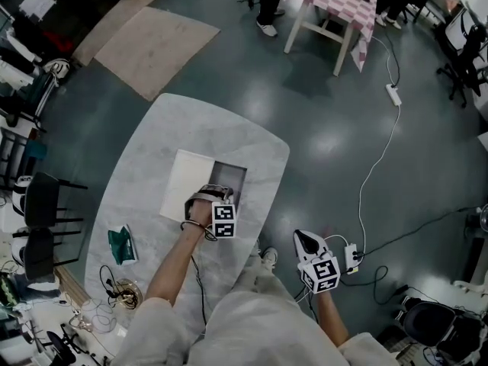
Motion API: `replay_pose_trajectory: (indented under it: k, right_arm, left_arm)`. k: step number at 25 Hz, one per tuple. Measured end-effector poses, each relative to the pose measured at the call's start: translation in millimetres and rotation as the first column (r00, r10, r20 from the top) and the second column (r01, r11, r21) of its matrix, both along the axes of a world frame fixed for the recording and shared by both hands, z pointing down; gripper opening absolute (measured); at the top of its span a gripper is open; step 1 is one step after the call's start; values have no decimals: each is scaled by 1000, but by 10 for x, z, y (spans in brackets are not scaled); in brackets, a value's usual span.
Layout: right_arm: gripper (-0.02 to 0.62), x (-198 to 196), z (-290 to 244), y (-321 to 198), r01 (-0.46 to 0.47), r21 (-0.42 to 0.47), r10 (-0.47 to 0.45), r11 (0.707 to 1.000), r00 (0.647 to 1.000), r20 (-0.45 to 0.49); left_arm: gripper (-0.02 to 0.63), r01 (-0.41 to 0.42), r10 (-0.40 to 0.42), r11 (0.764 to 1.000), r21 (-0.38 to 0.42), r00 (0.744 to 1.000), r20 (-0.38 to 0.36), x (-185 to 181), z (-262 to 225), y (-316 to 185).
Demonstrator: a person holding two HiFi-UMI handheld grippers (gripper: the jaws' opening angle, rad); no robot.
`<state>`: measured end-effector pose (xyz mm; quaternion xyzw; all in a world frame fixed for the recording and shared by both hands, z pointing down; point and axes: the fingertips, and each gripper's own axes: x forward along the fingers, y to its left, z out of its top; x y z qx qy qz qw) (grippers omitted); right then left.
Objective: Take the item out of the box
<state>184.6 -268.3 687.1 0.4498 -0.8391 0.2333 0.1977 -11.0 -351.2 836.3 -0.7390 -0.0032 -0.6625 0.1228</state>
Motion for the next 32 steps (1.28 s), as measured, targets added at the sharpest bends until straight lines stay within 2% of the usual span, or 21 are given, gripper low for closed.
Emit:
replay_pose_trajectory:
  k: [6,10,15,24,32]
  right_arm:
    - [2,14,-10,7,-1,1,1,1000,1000,-1]
    - [2,-8,-23,18,4,4,-4,1000,1000,0]
    - [2,-18,-48,29,9,9,-9,1000,1000,-1]
    - [2,-4,-48,172,5,8,-5,1000,1000,-8]
    - [2,-139,-84,259,32,22,-32,999,999,-3]
  left_arm:
    - [232,7,-7,1000,-30,1000,-3,6,39,24]
    - [196,16,-16,999,-44,1000,-8,-5,38,64]
    - [189,24,-24,998,-52,1000,-8,-8,39,53]
    - [184,47,-47,999,9,999,-20,-49,-15,63]
    - [184,79,-75,993,84,996,-51,-104,-317,119]
